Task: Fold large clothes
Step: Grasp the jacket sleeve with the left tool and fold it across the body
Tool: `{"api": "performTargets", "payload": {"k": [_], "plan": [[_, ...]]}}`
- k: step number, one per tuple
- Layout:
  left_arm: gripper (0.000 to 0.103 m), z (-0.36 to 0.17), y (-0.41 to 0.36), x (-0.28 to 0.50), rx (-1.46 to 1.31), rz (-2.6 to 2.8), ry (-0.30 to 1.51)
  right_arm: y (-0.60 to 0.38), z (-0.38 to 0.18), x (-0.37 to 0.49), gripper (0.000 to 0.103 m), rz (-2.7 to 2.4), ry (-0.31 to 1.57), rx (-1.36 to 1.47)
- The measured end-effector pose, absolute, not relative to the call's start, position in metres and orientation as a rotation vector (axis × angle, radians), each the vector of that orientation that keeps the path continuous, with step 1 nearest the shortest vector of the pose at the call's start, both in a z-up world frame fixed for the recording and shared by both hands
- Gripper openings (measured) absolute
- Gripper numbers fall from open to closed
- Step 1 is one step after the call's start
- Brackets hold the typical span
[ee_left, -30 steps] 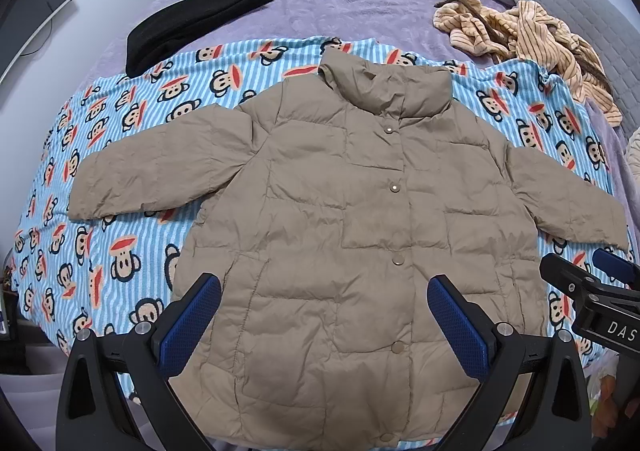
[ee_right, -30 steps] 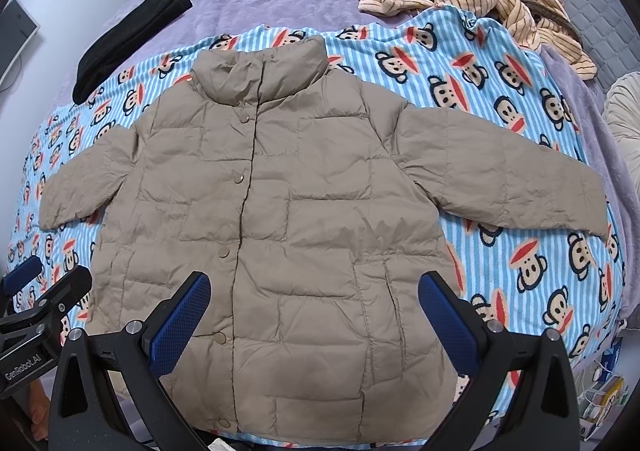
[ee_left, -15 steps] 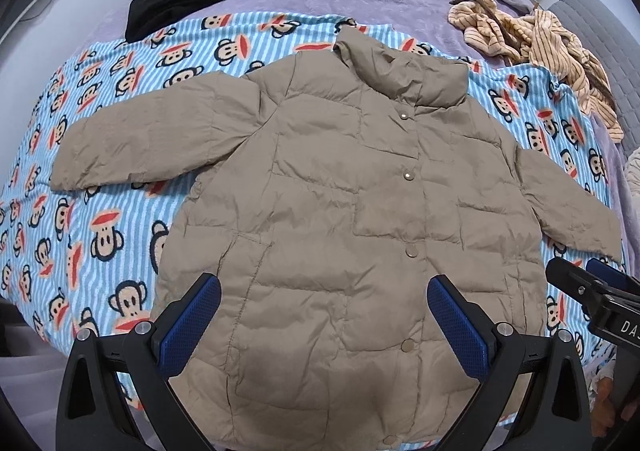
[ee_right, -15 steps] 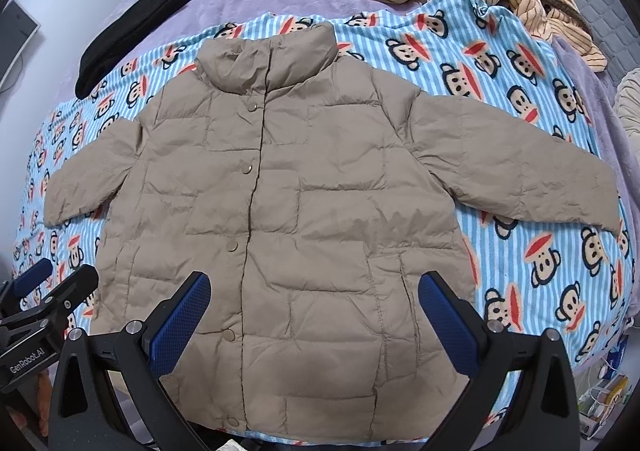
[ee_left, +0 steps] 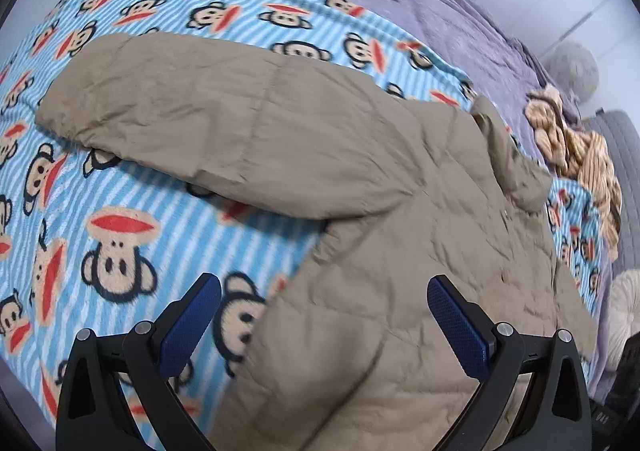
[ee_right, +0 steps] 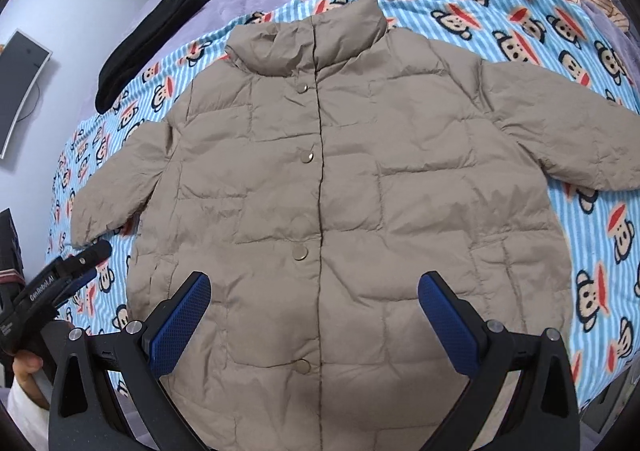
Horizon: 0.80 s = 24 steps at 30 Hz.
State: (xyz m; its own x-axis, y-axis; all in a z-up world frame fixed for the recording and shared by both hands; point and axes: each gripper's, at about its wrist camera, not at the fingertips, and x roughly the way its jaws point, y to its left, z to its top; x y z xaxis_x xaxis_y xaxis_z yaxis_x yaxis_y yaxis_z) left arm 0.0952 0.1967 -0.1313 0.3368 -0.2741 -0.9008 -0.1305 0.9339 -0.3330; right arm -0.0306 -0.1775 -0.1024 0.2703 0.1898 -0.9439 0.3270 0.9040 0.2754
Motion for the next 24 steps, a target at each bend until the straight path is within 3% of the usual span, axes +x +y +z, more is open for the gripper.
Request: {"api": "performTargets", "payload": {"k": [7, 13, 14, 15, 16, 17, 18, 22, 23, 24], "plan": [[0.103, -0.196, 0.308, 0.143, -0.698, -0.005, 1.176, -0.112, -0.146, 0.004, 0.103, -0.013, 1.350, 0.473], [0.101, -0.204, 0.349, 0.193, -0.714, 0.052, 1.088, -0.074, -0.157, 0.036, 0.103, 0.036, 1.307, 0.479], [0.096, -0.204, 0.351, 0.201, -0.688, 0.072, 1.075, -0.069, -0.156, 0.042, 0.103, 0.045, 1.291, 0.478], [0.070, -0.204, 0.352, 0.208, -0.655, 0.096, 1.072, -0.064, -0.155, 0.048, 0.103, 0.051, 1.279, 0.475], [0.036, -0.204, 0.352, 0.215, -0.631, 0.102, 1.078, -0.060, -0.155, 0.055, 0.103, 0.056, 1.267, 0.471], [0.022, -0.207, 0.355, 0.221, -0.642, 0.073, 1.084, -0.055, -0.154, 0.063, 0.103, 0.064, 1.251, 0.467], [0.014, -0.209, 0.360, 0.225, -0.678, 0.046, 1.083, -0.052, -0.152, 0.070, 0.103, 0.067, 1.238, 0.464], [0.014, -0.181, 0.346, 0.220, -0.526, 0.047, 1.038, -0.037, -0.143, 0.099, 0.103, 0.077, 1.158, 0.468], [0.014, -0.170, 0.340, 0.219, -0.477, 0.032, 1.020, -0.033, -0.141, 0.107, 0.096, 0.087, 1.142, 0.482], [0.014, -0.158, 0.334, 0.218, -0.439, 0.018, 1.001, -0.028, -0.142, 0.116, 0.068, 0.108, 1.132, 0.508]]}}
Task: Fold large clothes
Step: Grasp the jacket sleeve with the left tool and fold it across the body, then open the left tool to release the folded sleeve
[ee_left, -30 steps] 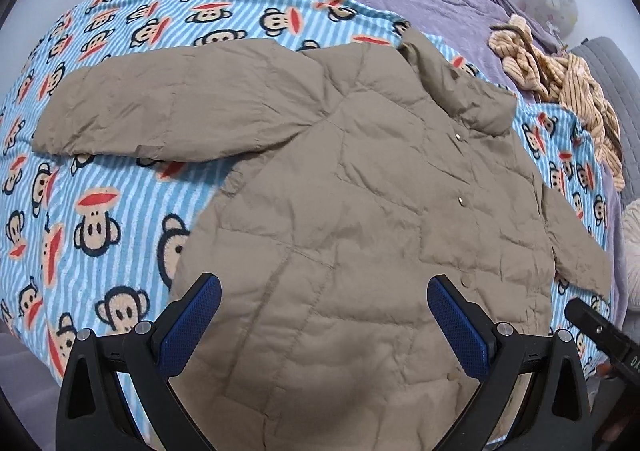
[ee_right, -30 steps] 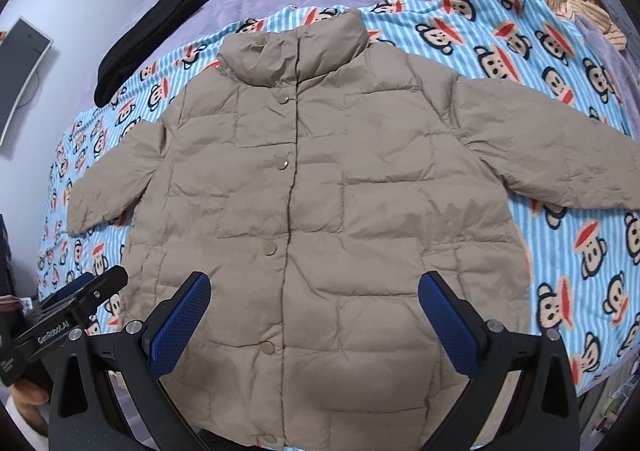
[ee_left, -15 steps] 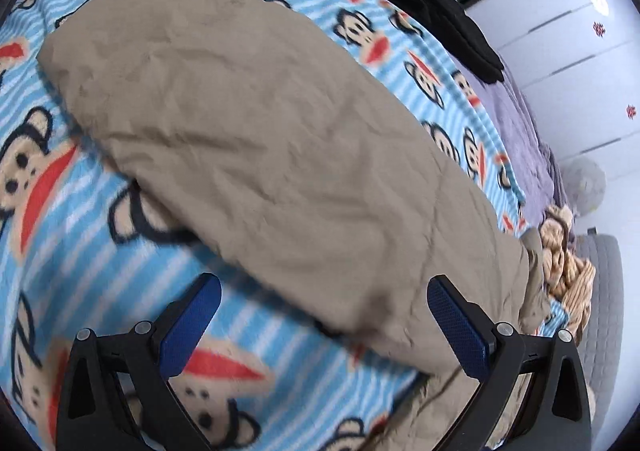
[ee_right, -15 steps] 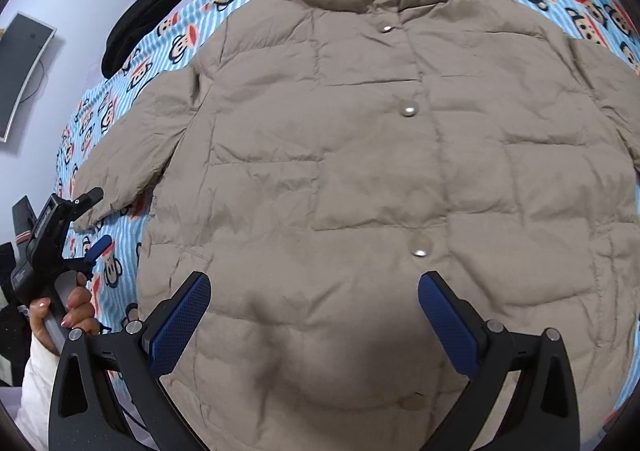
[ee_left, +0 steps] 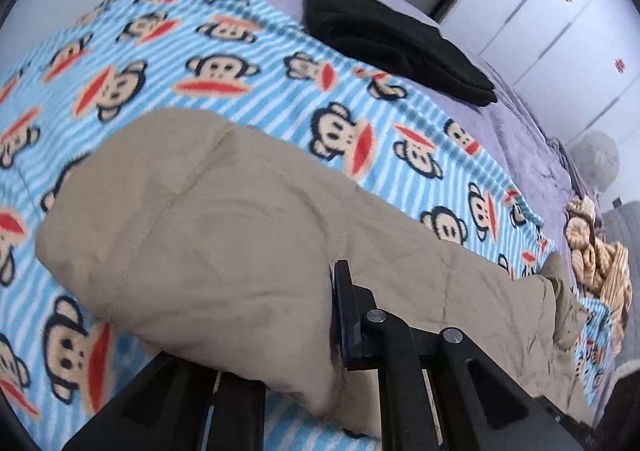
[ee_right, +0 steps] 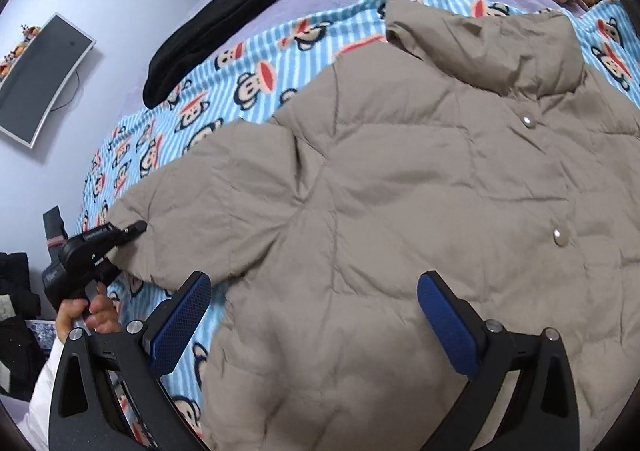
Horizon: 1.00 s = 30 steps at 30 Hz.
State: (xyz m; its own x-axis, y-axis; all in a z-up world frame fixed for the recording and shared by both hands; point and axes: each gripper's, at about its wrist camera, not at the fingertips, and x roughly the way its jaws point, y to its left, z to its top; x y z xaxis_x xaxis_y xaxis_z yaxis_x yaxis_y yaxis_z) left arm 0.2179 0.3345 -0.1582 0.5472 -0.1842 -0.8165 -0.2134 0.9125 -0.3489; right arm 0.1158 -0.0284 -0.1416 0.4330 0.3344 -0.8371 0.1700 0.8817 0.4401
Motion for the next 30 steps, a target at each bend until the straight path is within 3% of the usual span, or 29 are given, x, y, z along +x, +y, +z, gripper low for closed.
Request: {"api": "performTargets", "payload": {"k": [1, 2, 3, 13, 19, 25, 29, 30], "plan": [[0.014, -0.146, 0.329, 0.216, -0.406, -0.007, 0.977, -0.024, -0.145, 0.125, 0.047, 0.134, 1.142, 0.543], [0.014, -0.134, 0.324, 0.214, -0.385, -0.033, 0.957, -0.020, -0.151, 0.133, 0.017, 0.153, 1.162, 0.578], [0.014, -0.124, 0.318, 0.214, -0.368, -0.059, 0.939, -0.015, -0.157, 0.140, 0.013, 0.164, 1.177, 0.610], [0.014, -0.055, 0.175, 0.200, -0.229, -0.419, 0.838, 0.015, -0.223, 0.160, 0.012, 0.226, 1.309, 0.663], [0.014, -0.046, 0.044, 0.177, -0.129, -0.599, 0.827, -0.035, -0.202, 0.137, 0.011, 0.294, 1.307, 0.752], [0.014, -0.106, -0.069, 0.145, 0.127, -0.615, 0.915, -0.152, -0.168, 0.070, 0.012, 0.026, 1.278, 0.645], [0.015, -0.160, -0.083, 0.131, 0.243, -0.571, 1.028, -0.195, -0.174, 0.039, 0.013, -0.075, 1.304, 0.642], [0.023, -0.168, -0.080, 0.127, 0.262, -0.562, 1.040, -0.201, -0.177, 0.034, 0.013, -0.089, 1.308, 0.648]]}}
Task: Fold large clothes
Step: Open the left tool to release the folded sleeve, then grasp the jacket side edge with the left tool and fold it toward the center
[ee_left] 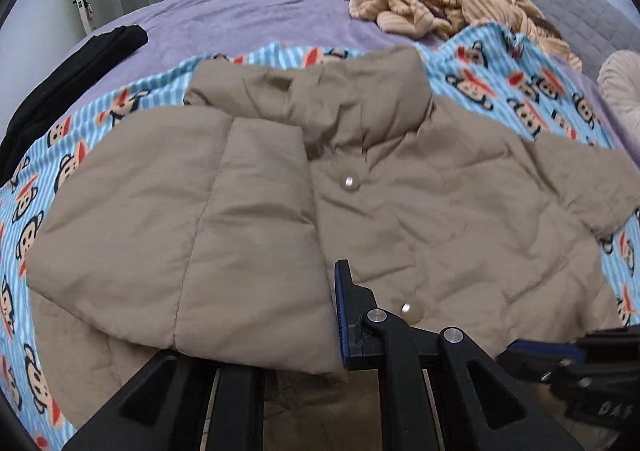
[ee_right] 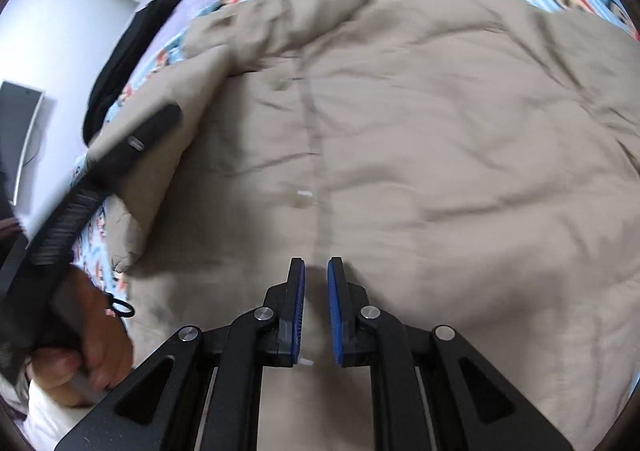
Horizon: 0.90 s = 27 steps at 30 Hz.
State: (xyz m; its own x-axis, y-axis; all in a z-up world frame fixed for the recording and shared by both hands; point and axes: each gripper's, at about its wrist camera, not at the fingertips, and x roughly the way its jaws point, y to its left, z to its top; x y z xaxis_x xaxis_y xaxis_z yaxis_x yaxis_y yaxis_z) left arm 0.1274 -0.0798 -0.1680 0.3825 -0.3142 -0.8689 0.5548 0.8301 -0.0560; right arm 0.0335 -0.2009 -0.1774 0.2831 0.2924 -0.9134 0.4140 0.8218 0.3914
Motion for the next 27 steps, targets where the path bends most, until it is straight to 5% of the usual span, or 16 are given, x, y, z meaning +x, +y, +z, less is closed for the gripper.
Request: {"api": "performTargets", "payload": {"k": [1, 3, 11, 13, 14, 15, 20, 23, 24, 27], "plan": [[0.052, -0.170, -0.076, 0.123, 0.267, -0.563, 1.045, -0.205, -0.181, 0.030, 0.013, -0.095, 1.310, 0.662], [0.093, -0.168, -0.068, 0.117, 0.242, -0.577, 1.031, -0.208, -0.187, 0.028, 0.013, -0.095, 1.306, 0.687], [0.097, -0.105, 0.029, 0.121, 0.063, -0.500, 0.976, -0.199, -0.160, 0.061, 0.015, -0.069, 1.237, 0.552], [0.097, -0.102, 0.071, 0.144, -0.032, -0.419, 1.000, -0.183, -0.140, 0.076, 0.045, -0.039, 1.193, 0.455], [0.097, -0.106, 0.091, 0.156, -0.079, -0.386, 1.022, -0.174, -0.130, 0.080, 0.080, -0.025, 1.164, 0.408], [0.097, -0.113, 0.113, 0.171, -0.132, -0.348, 1.051, -0.161, -0.118, 0.082, 0.091, 0.001, 1.115, 0.351], [0.095, -0.176, 0.171, 0.234, -0.451, -0.378, 1.268, -0.089, -0.096, 0.105, 0.091, 0.120, 1.013, -0.007], [0.061, -0.205, 0.172, 0.253, -0.585, -0.419, 1.330, -0.044, -0.103, 0.114, 0.090, 0.138, 0.991, -0.197], [0.040, -0.207, 0.170, 0.254, -0.612, -0.435, 1.315, -0.033, -0.107, 0.115, 0.090, 0.132, 0.986, -0.250], [0.023, -0.188, 0.157, 0.244, -0.493, -0.392, 1.209, -0.020, -0.122, 0.120, 0.090, 0.093, 0.987, -0.373]]}}
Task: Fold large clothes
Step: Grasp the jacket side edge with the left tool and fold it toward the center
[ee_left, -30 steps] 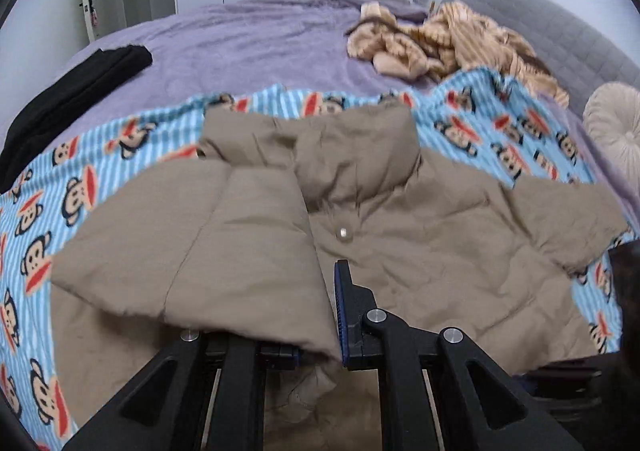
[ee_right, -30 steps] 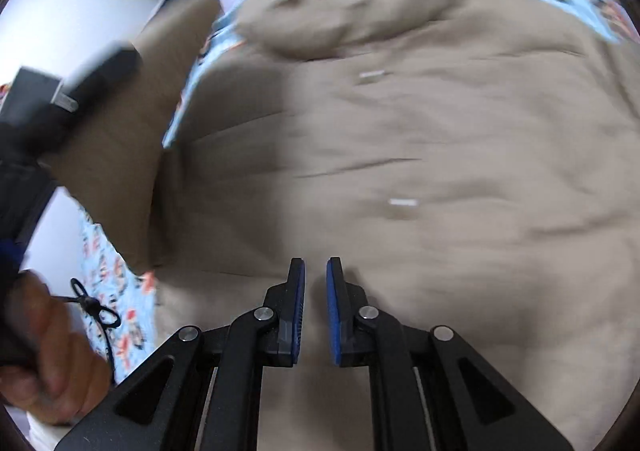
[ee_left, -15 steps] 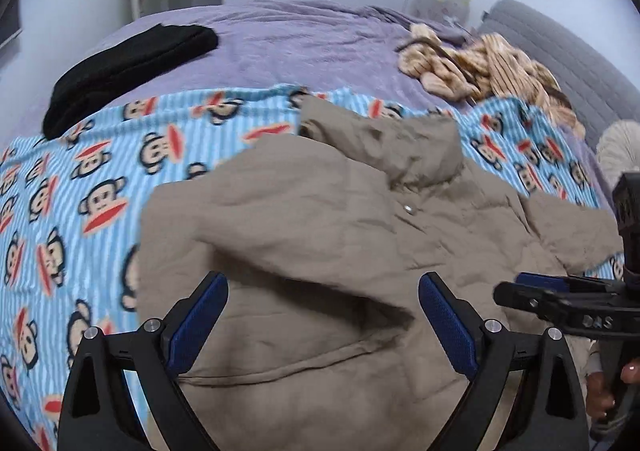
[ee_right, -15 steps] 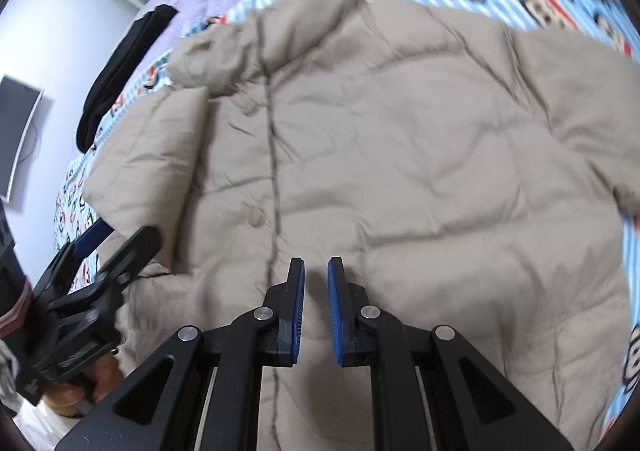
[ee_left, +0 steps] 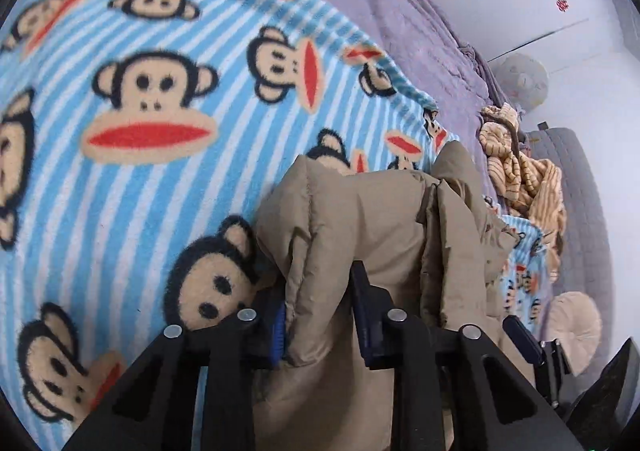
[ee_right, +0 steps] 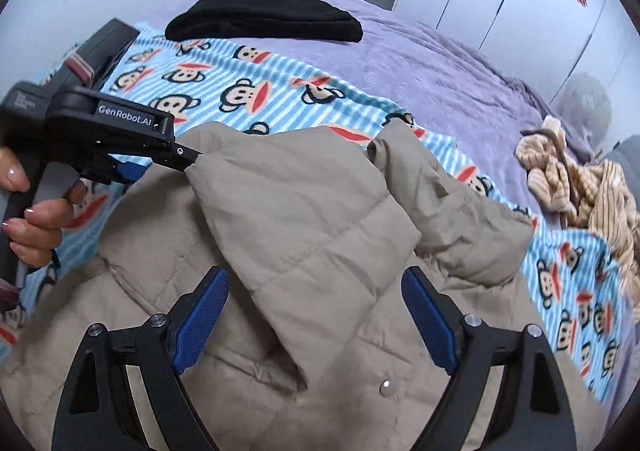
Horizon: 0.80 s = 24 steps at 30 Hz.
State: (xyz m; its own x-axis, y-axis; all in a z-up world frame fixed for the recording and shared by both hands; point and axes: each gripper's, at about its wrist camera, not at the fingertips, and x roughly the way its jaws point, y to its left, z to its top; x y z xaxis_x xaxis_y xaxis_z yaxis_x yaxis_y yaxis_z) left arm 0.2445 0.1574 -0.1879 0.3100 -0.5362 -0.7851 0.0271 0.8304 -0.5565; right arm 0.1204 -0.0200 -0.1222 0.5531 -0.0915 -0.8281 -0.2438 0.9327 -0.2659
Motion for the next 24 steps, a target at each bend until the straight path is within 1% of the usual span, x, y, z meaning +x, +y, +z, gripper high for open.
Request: {"api": "performTargets", "payload": {"k": [1, 2, 3, 4, 5, 7, 9, 13, 14, 16, 18, 21, 24], "plan": [[0.022, -0.180, 0.150, 0.242, -0.424, -0.381, 1.178, -0.020, -0.128, 0.125, 0.088, 0.072, 0.983, -0.392], [0.022, -0.173, 0.143, 0.238, -0.344, -0.365, 1.147, -0.023, -0.128, 0.125, 0.071, 0.050, 0.967, -0.391], [0.022, -0.167, 0.137, 0.234, -0.278, -0.354, 1.123, -0.030, -0.129, 0.127, 0.030, 0.034, 0.967, -0.368], [0.022, -0.163, 0.132, 0.230, -0.202, -0.338, 1.098, -0.042, -0.130, 0.130, 0.010, 0.008, 0.980, -0.320], [0.022, -0.162, 0.128, 0.229, -0.151, -0.326, 1.085, -0.058, -0.127, 0.132, 0.006, -0.019, 0.978, -0.244], [0.022, -0.163, 0.122, 0.228, -0.087, -0.315, 1.075, -0.099, -0.119, 0.120, 0.006, -0.097, 0.951, -0.071], [0.022, -0.168, 0.119, 0.229, -0.058, -0.305, 1.080, -0.143, -0.125, 0.106, 0.006, -0.149, 0.971, 0.144], [0.022, -0.174, 0.111, 0.231, 0.013, -0.240, 1.079, -0.223, -0.185, 0.075, 0.006, -0.181, 1.104, 0.749], [0.022, -0.171, 0.109, 0.230, 0.023, -0.231, 1.077, -0.235, -0.199, 0.067, 0.007, -0.169, 1.118, 0.872], [0.022, -0.157, 0.113, 0.226, 0.051, -0.197, 1.051, -0.248, -0.208, 0.055, 0.009, -0.139, 1.127, 1.012], [0.022, -0.139, 0.120, 0.221, 0.069, -0.170, 1.011, -0.253, -0.197, 0.046, 0.022, -0.151, 1.152, 0.968], [0.022, -0.121, 0.131, 0.212, 0.053, -0.180, 0.994, -0.258, -0.161, 0.032, 0.023, -0.226, 1.117, 0.775], [0.022, -0.123, 0.127, 0.197, 0.045, -0.237, 1.035, -0.257, -0.131, 0.026, 0.023, -0.258, 1.038, 0.594]]}}
